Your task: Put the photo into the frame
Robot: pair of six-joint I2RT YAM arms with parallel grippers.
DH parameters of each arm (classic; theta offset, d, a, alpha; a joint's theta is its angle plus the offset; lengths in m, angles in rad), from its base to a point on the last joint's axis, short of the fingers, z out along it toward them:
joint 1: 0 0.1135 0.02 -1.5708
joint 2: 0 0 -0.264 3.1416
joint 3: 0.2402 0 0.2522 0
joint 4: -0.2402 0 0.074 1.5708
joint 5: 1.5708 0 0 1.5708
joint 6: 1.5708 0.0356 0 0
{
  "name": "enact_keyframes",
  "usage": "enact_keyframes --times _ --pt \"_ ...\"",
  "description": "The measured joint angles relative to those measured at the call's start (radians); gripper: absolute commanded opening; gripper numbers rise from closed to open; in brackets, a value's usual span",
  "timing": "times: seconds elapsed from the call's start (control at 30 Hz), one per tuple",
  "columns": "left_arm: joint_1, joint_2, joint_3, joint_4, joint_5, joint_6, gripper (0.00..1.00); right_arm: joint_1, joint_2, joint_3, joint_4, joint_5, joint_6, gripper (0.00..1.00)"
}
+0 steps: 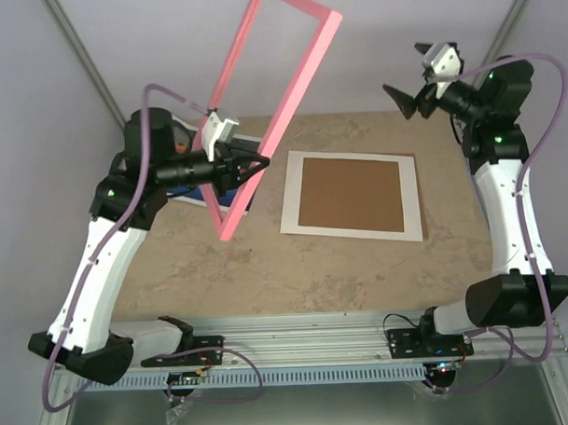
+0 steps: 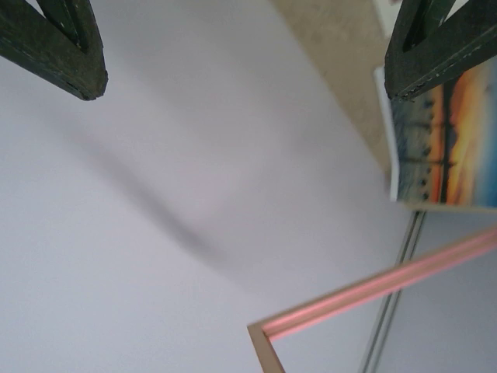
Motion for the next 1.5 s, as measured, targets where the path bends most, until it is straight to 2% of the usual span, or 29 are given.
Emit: enact_keyframes --times 0.2,0.37,0.57,0.7,0.9,1.07,1.23,1.27,1.3,1.43,1.5 --pt "0.0 -0.052 -0.007 0.198 0.25 -0.211 0.0 0.06 0.043 0.167 0.095 0.005 0.014 0.98" --pt "0.0 -0.055 -0.135 0.548 0.427 -0.527 0.0 0.168 0.056 0.25 0.12 0.026 -0.048 0.98" --pt "-0.006 -0.059 -0.298 0.962 0.541 -0.934 0.0 0.253 0.053 0.254 0.129 0.097 -0.111 0.97" --pt "-0.034 -0.071 -0.335 1.102 0.594 -1.075 0.0 0.259 0.054 0.262 0.127 0.126 -0.133 0.85" --pt "-0.059 -0.099 -0.336 1.215 0.653 -1.162 0.0 0.289 0.056 0.275 0.127 0.145 -0.169 0.58" --pt "-0.059 -0.111 -0.342 1.252 0.675 -1.202 0.0 0.294 0.056 0.277 0.125 0.173 -0.19 0.29" --pt "-0.059 -0.11 -0.352 1.249 0.682 -1.208 0.0 0.293 0.056 0.276 0.113 0.203 -0.217 0.09" --pt "-0.058 -0.11 -0.352 1.242 0.681 -1.203 0.02 0.292 0.055 0.275 0.109 0.2 -0.219 0.03" --pt "-0.056 -0.11 -0.352 1.231 0.681 -1.191 0.11 0.291 0.055 0.274 0.109 0.203 -0.222 0.01" --pt "-0.053 -0.108 -0.341 1.126 0.683 -1.097 0.28 0.29 0.049 0.269 0.073 0.22 -0.241 0.01" --pt "-0.04 -0.103 -0.327 1.059 0.689 -1.038 0.44 0.288 0.048 0.269 0.046 0.232 -0.25 0.01"
